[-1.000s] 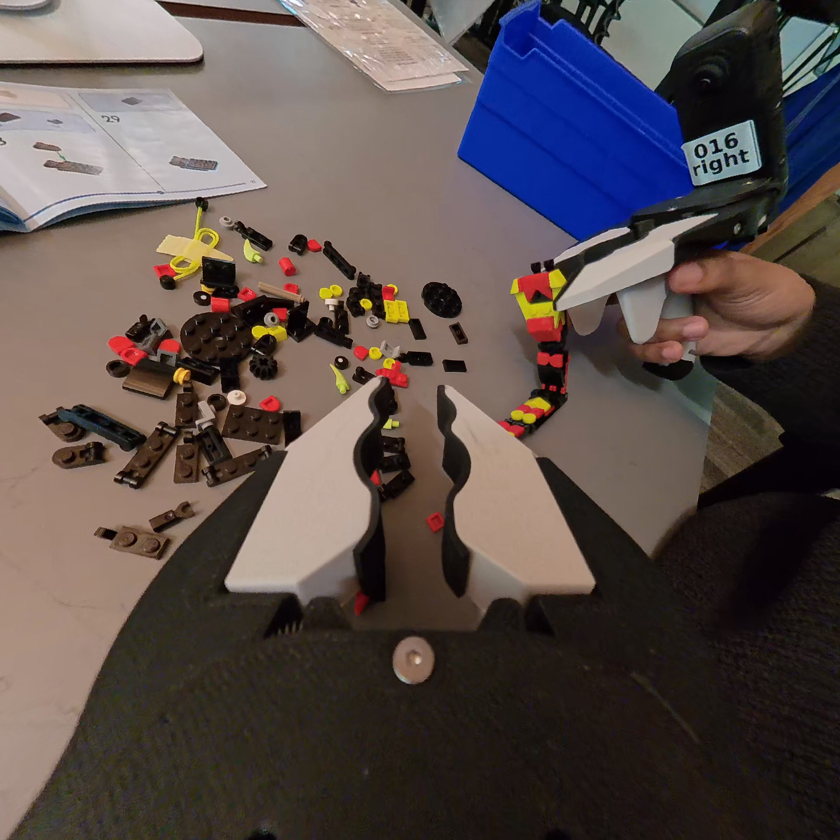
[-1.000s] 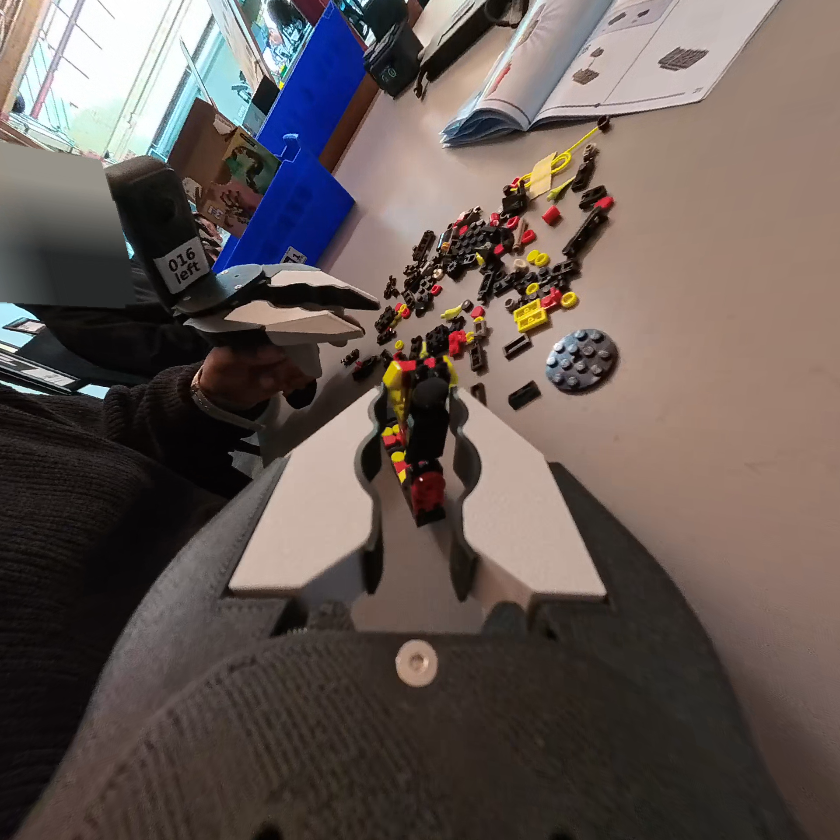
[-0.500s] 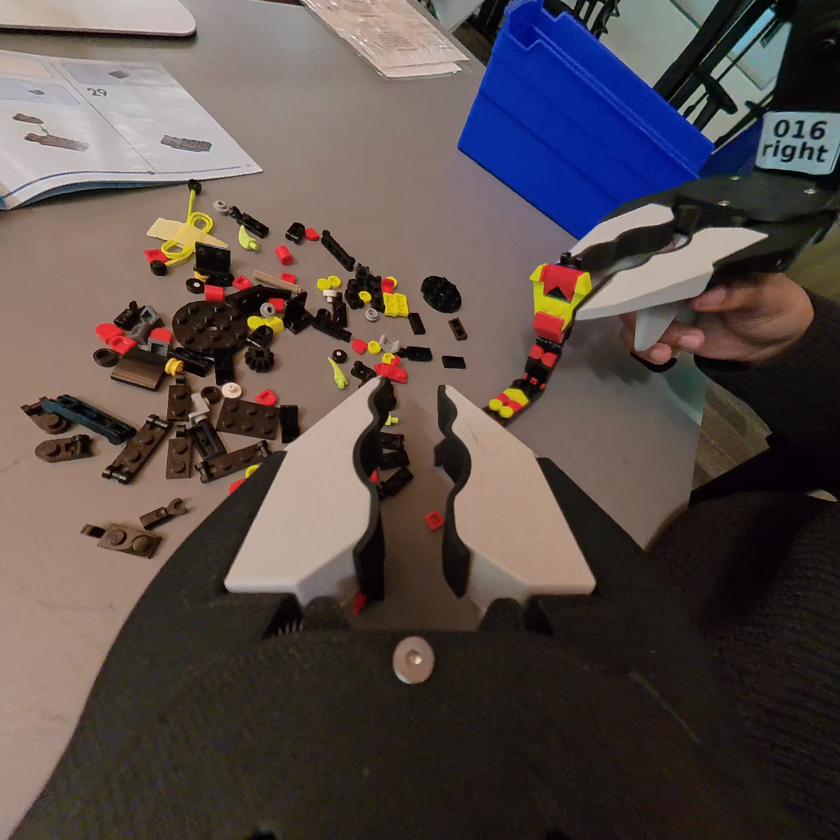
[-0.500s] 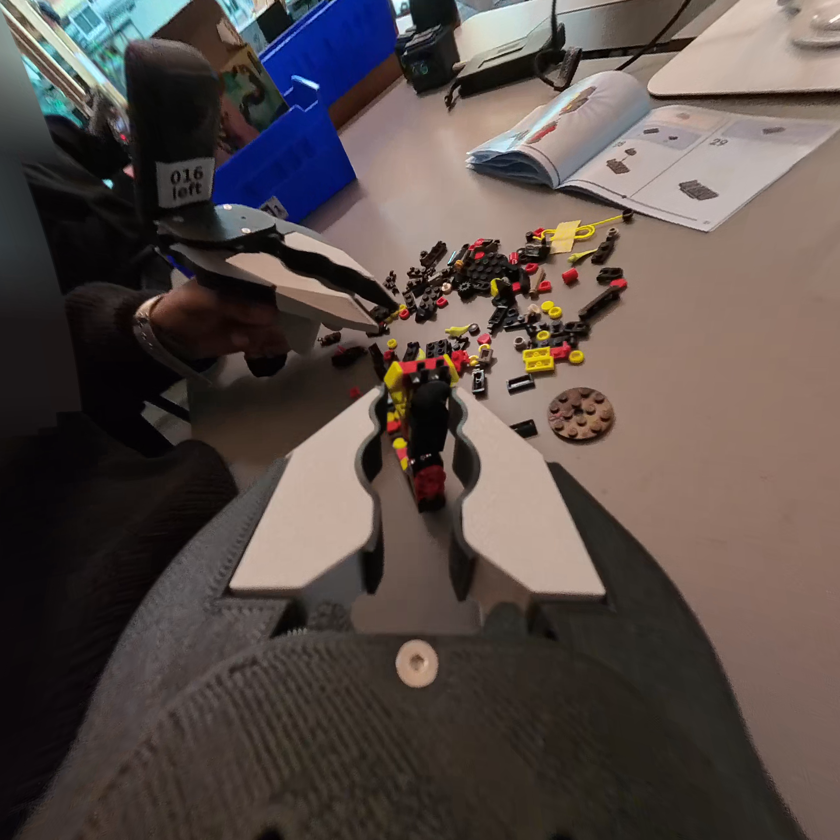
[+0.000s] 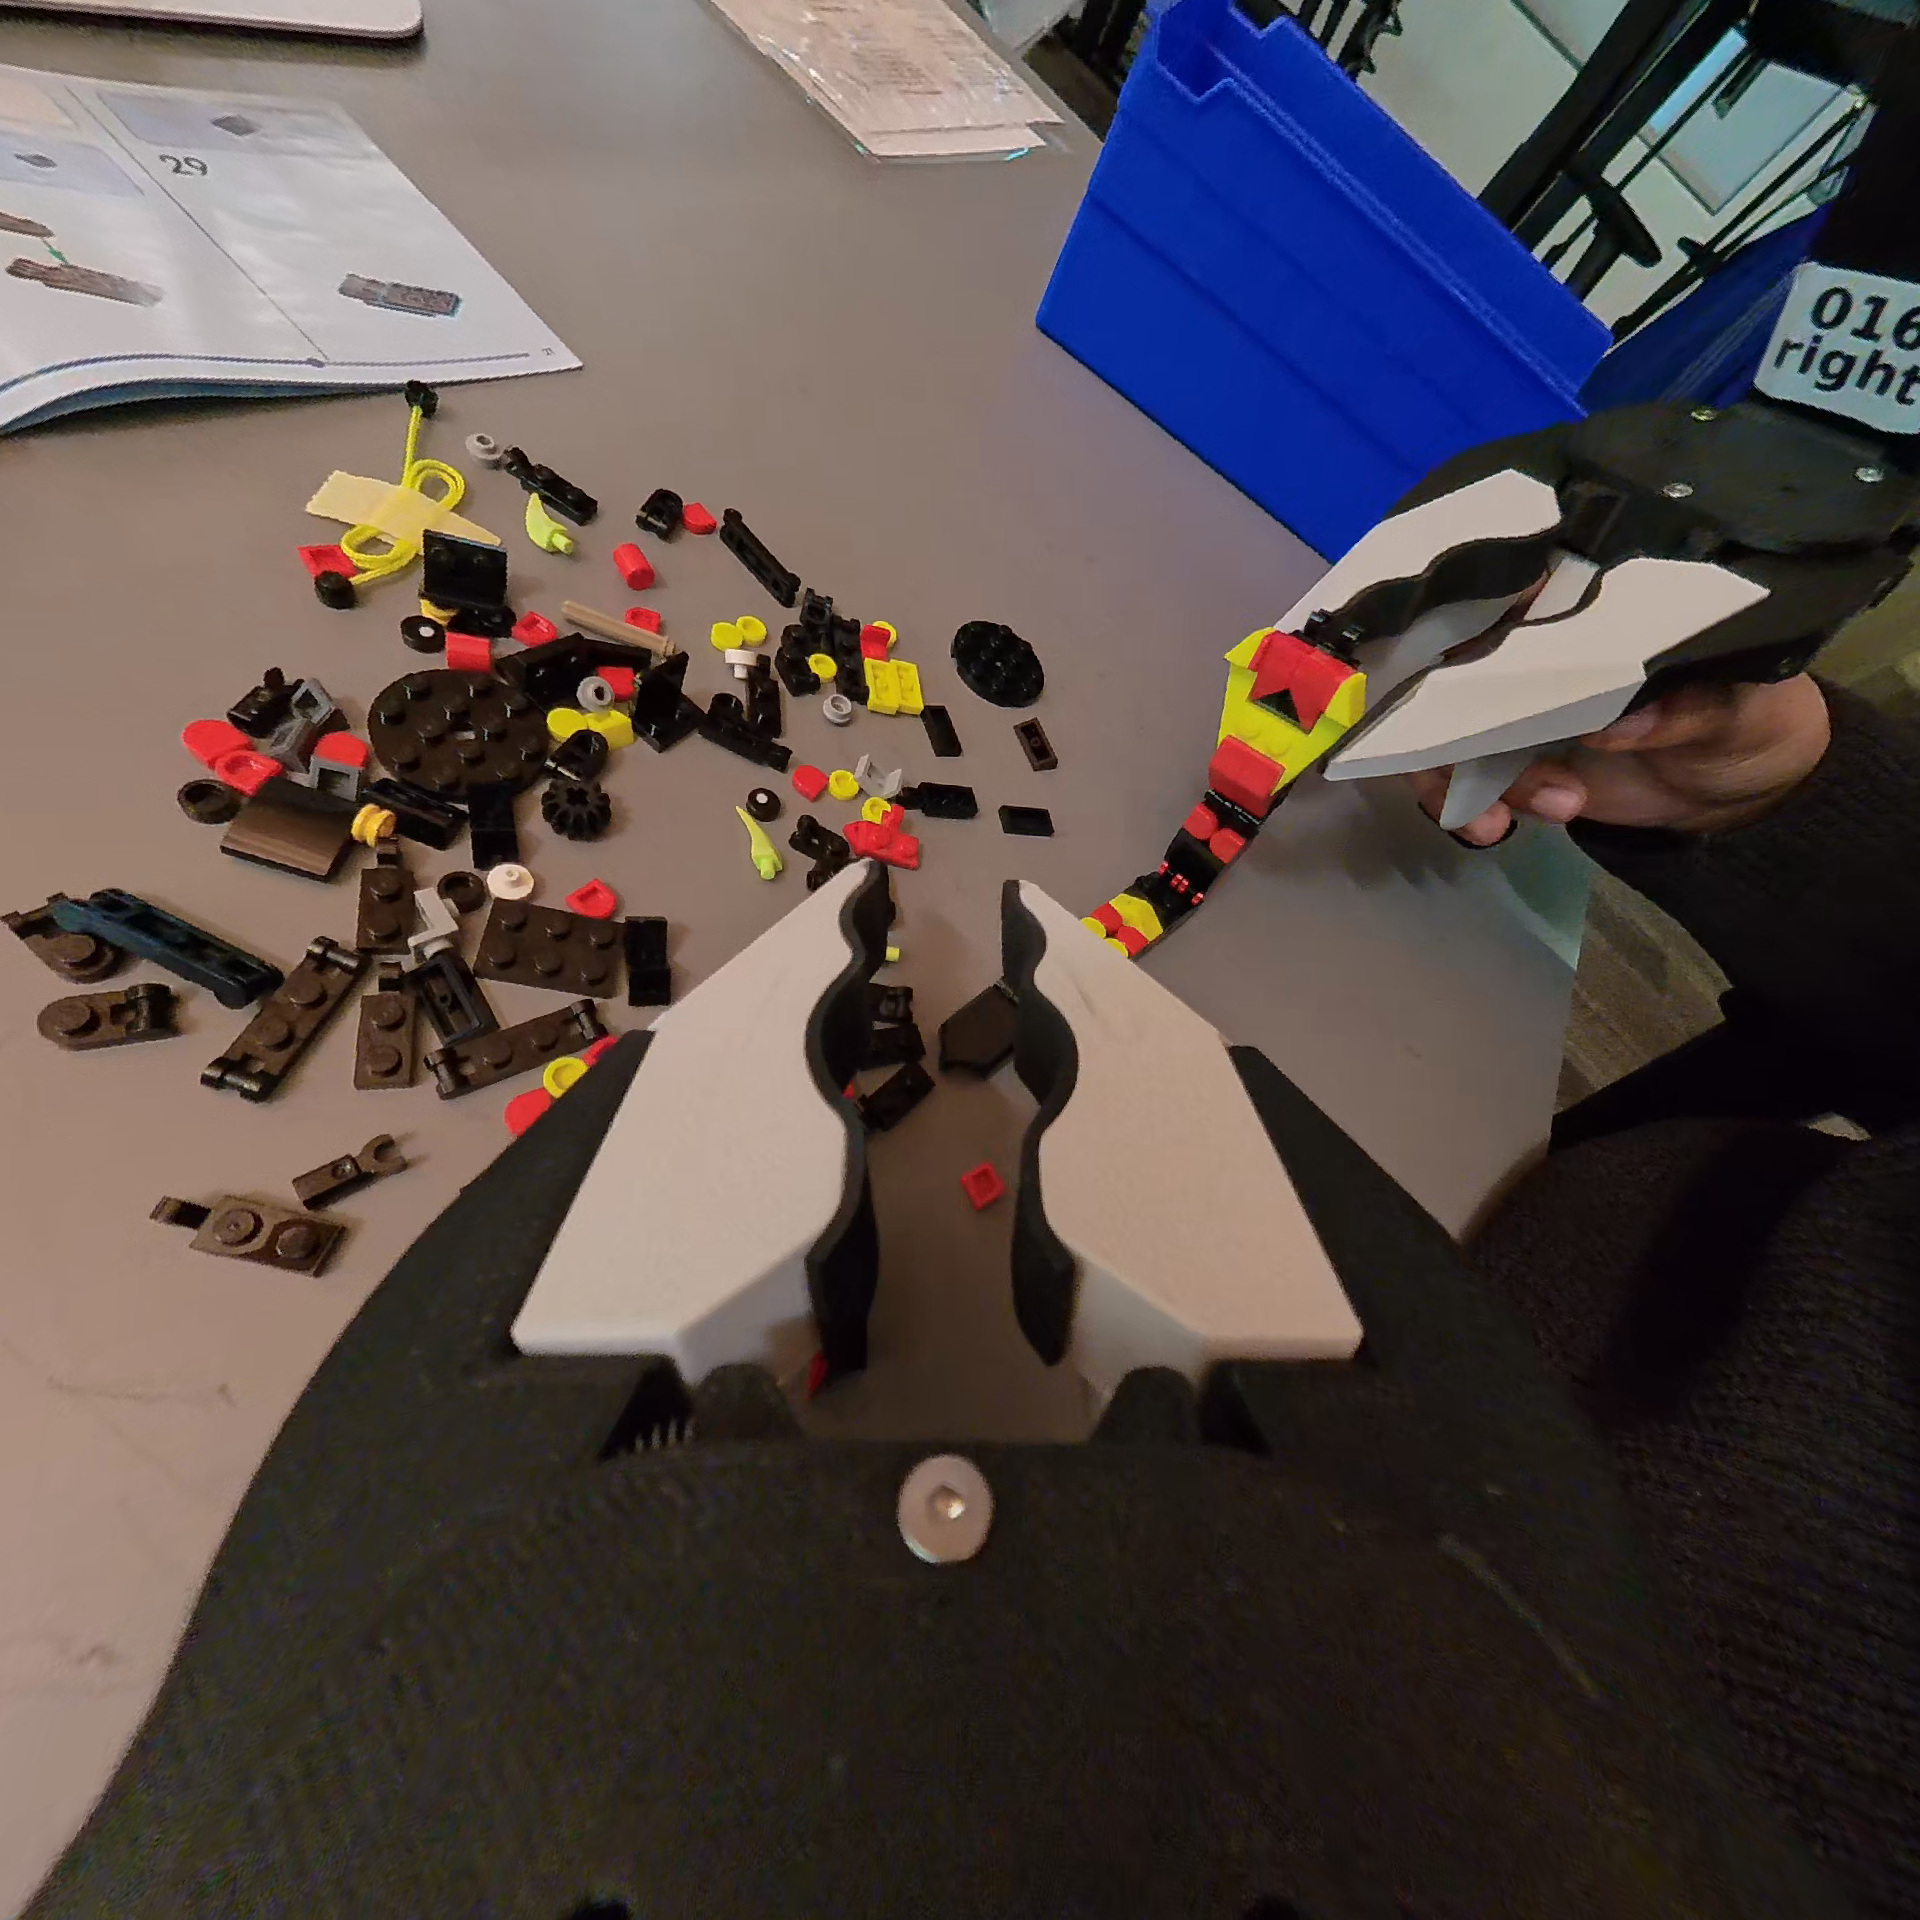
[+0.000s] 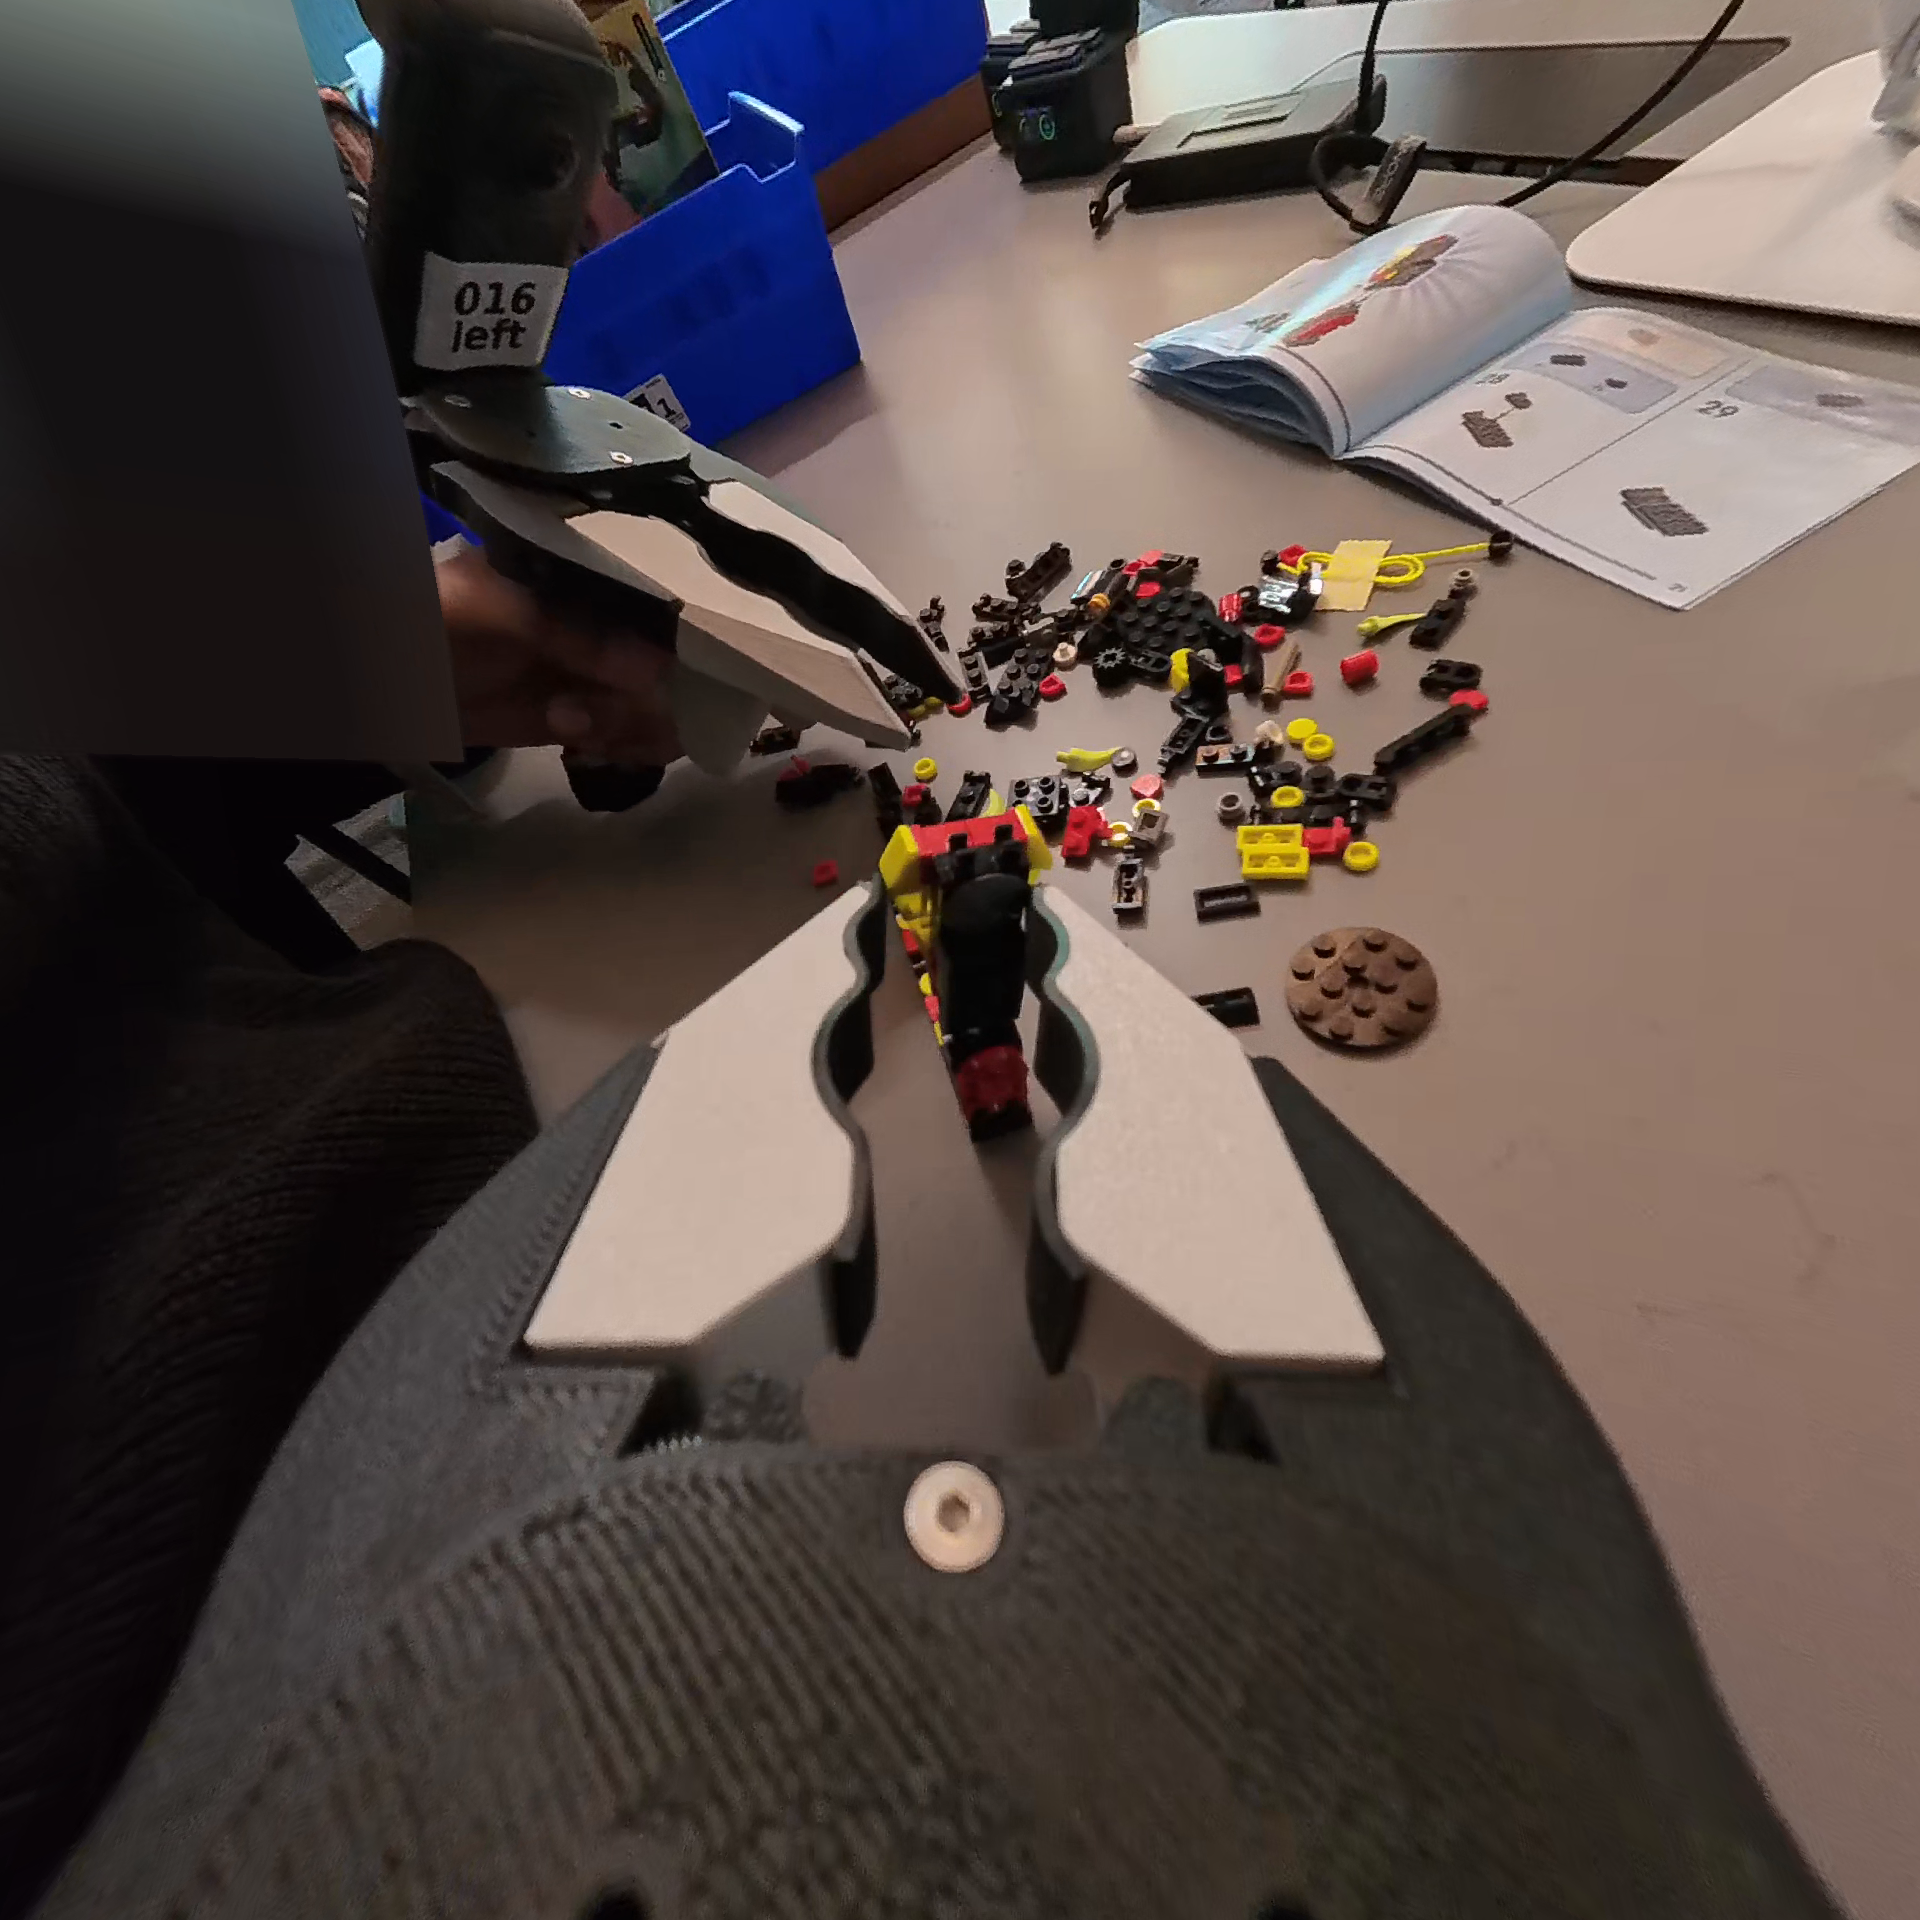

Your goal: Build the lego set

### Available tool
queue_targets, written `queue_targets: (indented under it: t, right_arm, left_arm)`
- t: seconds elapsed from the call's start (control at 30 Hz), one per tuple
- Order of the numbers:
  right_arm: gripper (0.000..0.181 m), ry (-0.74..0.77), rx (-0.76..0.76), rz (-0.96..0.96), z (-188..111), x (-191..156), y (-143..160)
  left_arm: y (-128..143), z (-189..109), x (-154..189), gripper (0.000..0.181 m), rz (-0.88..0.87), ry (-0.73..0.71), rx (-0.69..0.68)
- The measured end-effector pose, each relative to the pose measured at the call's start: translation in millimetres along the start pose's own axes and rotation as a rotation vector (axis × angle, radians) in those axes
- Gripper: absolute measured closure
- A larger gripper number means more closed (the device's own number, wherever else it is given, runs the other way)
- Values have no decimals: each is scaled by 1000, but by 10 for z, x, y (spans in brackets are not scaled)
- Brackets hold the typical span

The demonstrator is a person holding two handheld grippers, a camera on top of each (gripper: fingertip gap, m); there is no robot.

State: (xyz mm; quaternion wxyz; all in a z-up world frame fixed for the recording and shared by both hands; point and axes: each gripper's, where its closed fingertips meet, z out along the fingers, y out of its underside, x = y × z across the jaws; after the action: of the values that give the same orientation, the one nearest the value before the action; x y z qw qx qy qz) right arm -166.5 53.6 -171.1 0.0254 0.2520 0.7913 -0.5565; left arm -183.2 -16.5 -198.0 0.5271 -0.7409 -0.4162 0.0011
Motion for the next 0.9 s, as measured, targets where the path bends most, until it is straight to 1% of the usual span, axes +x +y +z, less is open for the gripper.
queue_targets:
  t: [0.9]
  right_arm:
    - [148, 5, -30, -74, 42, -49, 46]
  left_arm:
    - [19, 6, 10, 162, -14, 12, -11]
